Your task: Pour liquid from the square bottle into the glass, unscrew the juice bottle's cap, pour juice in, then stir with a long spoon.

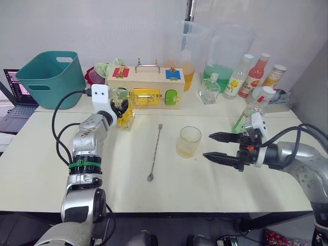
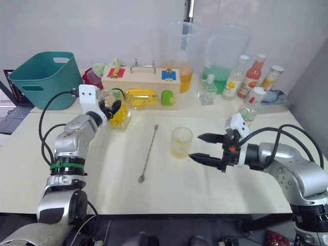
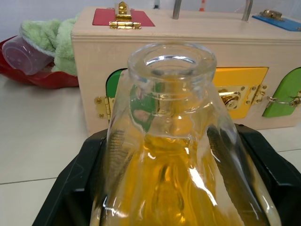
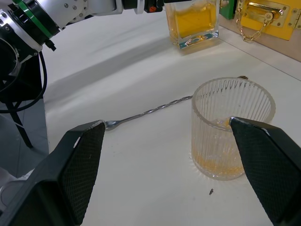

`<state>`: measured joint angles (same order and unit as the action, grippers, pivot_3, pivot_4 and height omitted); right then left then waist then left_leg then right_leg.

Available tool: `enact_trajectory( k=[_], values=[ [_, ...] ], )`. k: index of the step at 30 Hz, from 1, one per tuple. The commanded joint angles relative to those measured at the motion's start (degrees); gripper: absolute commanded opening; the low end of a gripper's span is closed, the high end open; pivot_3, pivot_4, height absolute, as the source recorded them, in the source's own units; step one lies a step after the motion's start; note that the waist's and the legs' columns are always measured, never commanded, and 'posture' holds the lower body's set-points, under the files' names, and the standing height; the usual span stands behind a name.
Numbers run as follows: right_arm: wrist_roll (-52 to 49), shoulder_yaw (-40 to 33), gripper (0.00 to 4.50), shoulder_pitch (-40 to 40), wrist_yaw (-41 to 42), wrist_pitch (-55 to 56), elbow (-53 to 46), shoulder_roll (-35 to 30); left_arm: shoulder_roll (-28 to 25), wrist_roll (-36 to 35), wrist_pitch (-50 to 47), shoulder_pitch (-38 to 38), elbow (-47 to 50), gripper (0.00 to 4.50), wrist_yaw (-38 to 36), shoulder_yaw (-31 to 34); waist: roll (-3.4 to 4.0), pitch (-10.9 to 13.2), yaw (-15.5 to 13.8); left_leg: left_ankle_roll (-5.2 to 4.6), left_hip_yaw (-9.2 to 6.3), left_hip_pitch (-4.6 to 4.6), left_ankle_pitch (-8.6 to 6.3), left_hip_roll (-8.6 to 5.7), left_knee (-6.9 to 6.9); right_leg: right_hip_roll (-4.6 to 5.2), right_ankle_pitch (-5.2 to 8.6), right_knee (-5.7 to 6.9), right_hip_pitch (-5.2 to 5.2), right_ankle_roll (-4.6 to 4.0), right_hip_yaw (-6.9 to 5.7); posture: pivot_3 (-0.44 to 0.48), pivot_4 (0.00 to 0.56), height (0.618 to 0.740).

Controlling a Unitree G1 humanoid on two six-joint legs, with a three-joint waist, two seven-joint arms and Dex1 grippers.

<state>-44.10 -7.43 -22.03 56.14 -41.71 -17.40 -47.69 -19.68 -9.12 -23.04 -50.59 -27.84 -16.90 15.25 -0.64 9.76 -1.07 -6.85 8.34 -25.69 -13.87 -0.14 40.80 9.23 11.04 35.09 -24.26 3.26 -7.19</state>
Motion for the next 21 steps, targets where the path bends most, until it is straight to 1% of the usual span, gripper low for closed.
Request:
enact_trajectory(
  k=[1,4,7,10,11,13,19,21],
  values=[
    [-0.7,-1.4,4.47,-0.2,-0.3,0.1,-1.8,0.1,-1.2,-0.2,4.4,0.9,3.3,2.80,-0.5,-0.4,0.00,0.0,0.2,0.00,0.00,0.00,0.00,0.00,-0.01,0.00,0.00,0.00,0.00,0.00,0.00,0.000,0.150,0.740],
    [-1.3,-2.0,4.47,0.3,-0.9,-0.1,-2.4,0.6,-1.3,-0.5,4.6,1.9,3.4,2.80,0.0,-0.6,-0.02,0.0,0.3,0.01,0.00,0.09,-0.01,0.00,-0.02,0.01,0.00,-0.01,0.03,0.00,0.02,0.000,0.150,0.740],
    [-1.3,-2.1,4.47,0.6,-1.1,-0.1,-2.7,0.8,-1.5,0.1,5.6,2.7,3.2,2.80,0.4,-1.2,-0.02,0.0,0.4,0.37,0.01,0.15,-0.19,0.01,-0.01,0.02,0.00,-0.01,0.01,-0.01,0.07,0.000,0.150,0.740],
    [-1.3,-2.2,4.47,0.6,-1.0,0.0,-2.7,0.8,-1.9,-0.4,6.2,3.5,3.4,2.80,-0.3,-1.3,-0.02,0.0,0.4,0.41,0.02,0.18,-0.22,0.01,-0.01,0.03,0.00,0.00,0.01,-0.01,0.08,0.000,0.150,0.740],
    [-1.3,-2.3,4.50,0.6,-1.0,0.0,-2.6,0.7,-2.1,-0.7,6.3,3.7,3.5,3.82,-0.6,-1.2,-0.02,0.0,0.4,0.41,0.03,0.18,-0.22,0.01,-0.01,0.03,0.00,0.00,0.01,-0.01,0.09,0.000,0.150,0.740],
    [-1.3,-2.3,4.50,0.6,-0.9,0.1,-2.6,0.7,-2.3,-0.9,6.3,3.8,3.5,4.45,-0.8,-1.1,-0.02,0.0,0.4,0.41,0.03,0.19,-0.22,0.01,-0.01,0.03,0.00,0.00,0.00,-0.01,0.09,0.000,0.150,0.740],
    [-0.9,-1.9,4.50,-0.1,-0.3,0.4,-1.8,0.7,-3.0,-1.9,6.6,2.6,6.3,4.48,-1.2,-0.6,-0.02,0.0,0.4,0.42,0.03,0.19,-0.22,0.00,0.00,0.06,0.00,-0.01,0.02,-0.01,0.09,0.000,0.150,0.740],
    [-1.2,-2.3,4.50,-0.1,-0.3,0.1,-1.8,0.5,-4.4,-3.2,5.7,1.1,9.3,4.48,-1.5,0.4,-0.02,0.0,0.4,0.42,0.03,0.20,-0.22,0.01,0.00,0.06,-0.01,0.00,0.00,-0.01,0.09,0.000,0.150,0.740]
  ],
)
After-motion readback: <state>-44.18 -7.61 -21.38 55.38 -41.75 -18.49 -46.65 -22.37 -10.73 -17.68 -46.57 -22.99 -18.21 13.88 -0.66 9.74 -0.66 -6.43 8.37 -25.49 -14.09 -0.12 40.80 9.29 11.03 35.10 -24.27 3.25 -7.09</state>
